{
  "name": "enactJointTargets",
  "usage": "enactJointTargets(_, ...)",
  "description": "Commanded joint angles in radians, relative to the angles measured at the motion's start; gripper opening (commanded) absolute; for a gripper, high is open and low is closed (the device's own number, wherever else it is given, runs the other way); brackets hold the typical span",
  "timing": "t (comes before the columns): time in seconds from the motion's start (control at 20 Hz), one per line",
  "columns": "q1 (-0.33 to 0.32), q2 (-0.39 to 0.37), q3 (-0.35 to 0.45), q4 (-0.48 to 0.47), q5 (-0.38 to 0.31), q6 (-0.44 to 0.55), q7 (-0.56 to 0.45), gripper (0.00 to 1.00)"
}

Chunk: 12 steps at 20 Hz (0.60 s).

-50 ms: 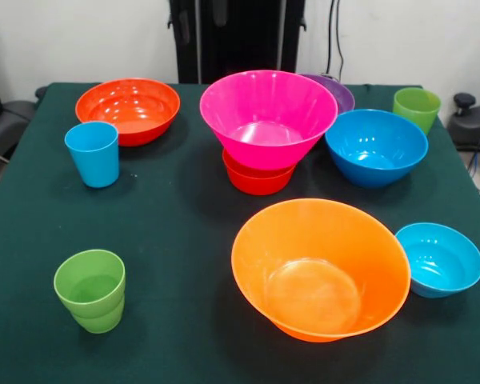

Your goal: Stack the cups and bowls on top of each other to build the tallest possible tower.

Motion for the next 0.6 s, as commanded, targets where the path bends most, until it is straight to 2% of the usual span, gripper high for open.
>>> enactJointTargets(0.05, -0.005, 0.211, 0.066, -0.074, -0.111, 0.053, -0.389, 1.00)
enactJointTargets(0.3, 0.011, 0.322, 0.100, -0.167, -0.146, 0.087, -0.449, 1.00)
enactJointTargets(0.6, 0.039, 0.340, 0.131, -0.237, -0.152, 0.150, -0.481, 1.00)
